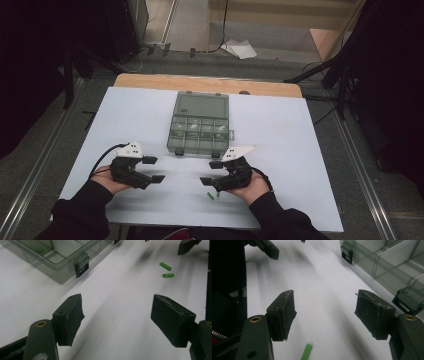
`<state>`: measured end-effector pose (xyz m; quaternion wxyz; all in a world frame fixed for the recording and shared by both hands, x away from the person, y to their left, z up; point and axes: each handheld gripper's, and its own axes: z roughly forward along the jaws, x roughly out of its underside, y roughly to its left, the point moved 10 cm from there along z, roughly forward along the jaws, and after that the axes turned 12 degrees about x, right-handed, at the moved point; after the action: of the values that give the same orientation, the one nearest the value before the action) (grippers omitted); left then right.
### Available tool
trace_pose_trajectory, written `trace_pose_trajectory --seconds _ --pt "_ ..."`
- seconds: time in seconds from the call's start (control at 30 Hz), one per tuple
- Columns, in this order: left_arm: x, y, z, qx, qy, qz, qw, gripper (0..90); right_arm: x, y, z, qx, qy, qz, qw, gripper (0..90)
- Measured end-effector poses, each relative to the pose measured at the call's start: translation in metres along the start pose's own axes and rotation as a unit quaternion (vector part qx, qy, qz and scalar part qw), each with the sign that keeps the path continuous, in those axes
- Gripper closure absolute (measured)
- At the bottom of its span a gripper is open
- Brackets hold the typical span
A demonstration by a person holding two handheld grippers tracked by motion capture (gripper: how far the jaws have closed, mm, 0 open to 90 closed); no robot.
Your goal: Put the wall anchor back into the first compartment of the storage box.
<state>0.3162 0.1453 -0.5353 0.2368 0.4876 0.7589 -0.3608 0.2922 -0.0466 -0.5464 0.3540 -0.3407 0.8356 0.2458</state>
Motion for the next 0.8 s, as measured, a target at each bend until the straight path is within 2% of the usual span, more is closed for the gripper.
trace_pose_trajectory --seconds 0.13,0.27,0.37,0.43,0.53,0.67,0.8 --pt "0.0 0.0 0.0 0.0 0.005 0.001 1.0 24.9 0.006 0.002 0.001 0.002 0.001 -0.005 1.0 32.4" --pt "0.0 -0.001 0.0 0.001 -0.002 0.0 1.0 25.0 0.012 0.004 0.005 -0.001 0.009 -0.003 1.0 32.2" --pt "0.001 0.0 -0.001 -0.002 0.007 0.0 1.0 24.9 0.016 0.007 0.007 -0.003 0.015 -0.003 0.9999 32.3" --pt "0.0 0.0 0.0 0.0 0.0 0.0 1.0 24.9 0.019 0.007 0.007 -0.003 0.018 -0.005 0.9998 32.7" --pt "0.0 -0.001 0.0 0.0 0.0 0.001 1.0 25.0 0.023 0.009 0.009 0.001 0.019 -0.004 0.9998 33.3" --pt "0.0 -0.001 0.0 0.001 -0.002 0.0 1.0 24.9 0.028 0.012 0.01 0.007 0.021 -0.016 0.9996 35.8" --pt "0.0 0.0 0.0 0.001 -0.001 0.001 1.0 25.0 0.032 0.013 0.01 0.008 0.025 -0.017 0.9995 38.7"
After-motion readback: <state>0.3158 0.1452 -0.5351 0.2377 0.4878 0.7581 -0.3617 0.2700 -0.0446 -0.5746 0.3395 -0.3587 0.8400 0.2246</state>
